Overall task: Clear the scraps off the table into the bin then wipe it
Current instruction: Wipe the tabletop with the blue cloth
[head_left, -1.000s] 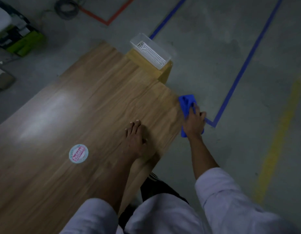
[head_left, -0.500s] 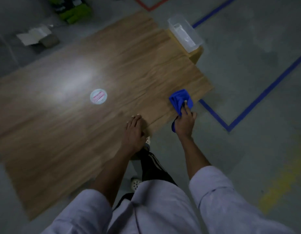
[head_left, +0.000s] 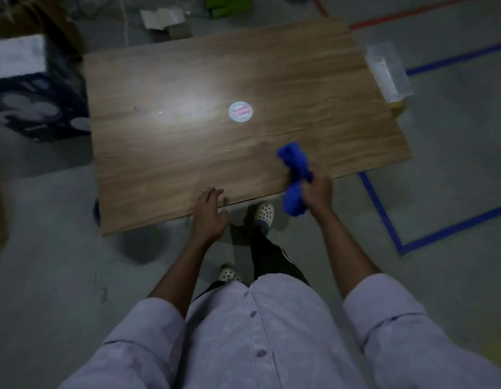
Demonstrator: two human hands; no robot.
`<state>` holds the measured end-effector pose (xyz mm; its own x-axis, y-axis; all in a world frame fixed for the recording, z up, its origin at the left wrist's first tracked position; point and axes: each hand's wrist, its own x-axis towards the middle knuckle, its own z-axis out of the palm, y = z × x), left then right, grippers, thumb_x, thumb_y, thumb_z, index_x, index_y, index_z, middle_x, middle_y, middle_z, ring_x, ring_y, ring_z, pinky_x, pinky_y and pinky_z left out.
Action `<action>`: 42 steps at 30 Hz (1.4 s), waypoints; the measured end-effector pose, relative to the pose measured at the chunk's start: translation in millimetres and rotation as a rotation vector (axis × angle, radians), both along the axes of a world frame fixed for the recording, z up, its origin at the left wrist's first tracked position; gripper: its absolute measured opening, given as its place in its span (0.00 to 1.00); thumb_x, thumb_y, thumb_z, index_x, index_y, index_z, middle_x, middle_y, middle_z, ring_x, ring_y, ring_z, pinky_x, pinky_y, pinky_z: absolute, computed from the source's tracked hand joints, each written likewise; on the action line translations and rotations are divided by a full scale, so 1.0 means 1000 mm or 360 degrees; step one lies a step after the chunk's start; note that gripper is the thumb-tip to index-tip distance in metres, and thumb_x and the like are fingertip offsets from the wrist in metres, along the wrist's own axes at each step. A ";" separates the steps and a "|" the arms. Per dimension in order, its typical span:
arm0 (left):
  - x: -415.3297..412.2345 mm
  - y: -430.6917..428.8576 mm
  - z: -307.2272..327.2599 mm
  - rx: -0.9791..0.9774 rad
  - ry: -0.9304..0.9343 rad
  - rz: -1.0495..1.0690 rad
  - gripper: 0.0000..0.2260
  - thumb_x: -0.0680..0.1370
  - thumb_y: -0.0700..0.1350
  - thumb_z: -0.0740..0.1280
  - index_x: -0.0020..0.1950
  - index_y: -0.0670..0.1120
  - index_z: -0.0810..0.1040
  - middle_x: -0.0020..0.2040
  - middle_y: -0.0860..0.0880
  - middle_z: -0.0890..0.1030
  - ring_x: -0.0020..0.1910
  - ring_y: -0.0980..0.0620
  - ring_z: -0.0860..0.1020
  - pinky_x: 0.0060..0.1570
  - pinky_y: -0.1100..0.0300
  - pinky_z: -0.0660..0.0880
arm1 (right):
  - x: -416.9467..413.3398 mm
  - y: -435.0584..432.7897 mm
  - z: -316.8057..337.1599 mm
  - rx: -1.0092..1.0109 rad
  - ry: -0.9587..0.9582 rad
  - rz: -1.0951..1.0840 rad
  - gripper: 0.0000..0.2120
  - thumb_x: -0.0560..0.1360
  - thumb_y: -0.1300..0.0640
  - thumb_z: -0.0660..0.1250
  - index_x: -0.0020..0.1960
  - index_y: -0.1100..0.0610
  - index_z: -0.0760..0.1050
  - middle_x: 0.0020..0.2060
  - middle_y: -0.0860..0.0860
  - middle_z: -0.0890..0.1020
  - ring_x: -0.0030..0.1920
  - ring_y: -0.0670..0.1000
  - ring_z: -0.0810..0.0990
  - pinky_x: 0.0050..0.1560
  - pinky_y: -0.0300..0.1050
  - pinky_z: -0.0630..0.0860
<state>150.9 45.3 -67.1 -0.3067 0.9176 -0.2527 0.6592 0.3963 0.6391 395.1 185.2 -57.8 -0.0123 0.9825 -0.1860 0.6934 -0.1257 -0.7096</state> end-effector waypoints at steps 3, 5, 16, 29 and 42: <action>-0.014 -0.021 0.003 0.0032 -0.0115 0.0216 0.23 0.79 0.38 0.68 0.75 0.43 0.71 0.77 0.39 0.68 0.76 0.41 0.64 0.73 0.50 0.62 | 0.019 0.029 -0.015 -0.0049 -0.0144 -0.0133 0.14 0.77 0.55 0.62 0.57 0.60 0.79 0.53 0.60 0.82 0.56 0.61 0.80 0.50 0.46 0.72; -0.024 -0.038 -0.002 0.0072 -0.0137 0.0293 0.23 0.78 0.40 0.67 0.74 0.42 0.72 0.75 0.37 0.69 0.75 0.39 0.66 0.72 0.48 0.64 | 0.004 0.022 -0.027 -0.0158 -0.0204 -0.0121 0.17 0.73 0.52 0.56 0.54 0.57 0.77 0.56 0.63 0.79 0.59 0.65 0.77 0.53 0.48 0.71; -0.045 -0.056 0.001 0.0361 0.0056 0.0979 0.14 0.73 0.38 0.64 0.56 0.40 0.81 0.53 0.39 0.78 0.56 0.38 0.76 0.54 0.48 0.73 | -0.197 -0.143 -0.011 -0.0141 -0.0072 0.1133 0.25 0.71 0.70 0.66 0.67 0.58 0.79 0.70 0.54 0.76 0.61 0.61 0.69 0.59 0.47 0.69; -0.076 -0.100 -0.014 0.0308 -0.0142 0.1518 0.10 0.80 0.38 0.64 0.60 0.44 0.80 0.54 0.45 0.77 0.53 0.42 0.76 0.55 0.45 0.75 | -0.182 -0.094 -0.021 -0.0054 -0.0338 0.0371 0.25 0.70 0.66 0.69 0.67 0.58 0.78 0.71 0.53 0.75 0.64 0.64 0.70 0.60 0.53 0.70; -0.121 -0.128 0.012 0.0607 -0.0173 0.1935 0.10 0.81 0.44 0.61 0.53 0.49 0.83 0.48 0.46 0.83 0.44 0.50 0.81 0.45 0.51 0.78 | -0.300 -0.127 0.017 0.0083 0.0095 0.1353 0.31 0.64 0.66 0.67 0.66 0.52 0.80 0.66 0.50 0.81 0.63 0.55 0.77 0.61 0.39 0.67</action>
<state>29.5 -82.4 -55.2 -0.9902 0.0817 -0.1129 -0.0594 0.4852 0.8724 94.9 58.1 -40.6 -0.7576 0.6423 -0.1165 0.4985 0.4541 -0.7384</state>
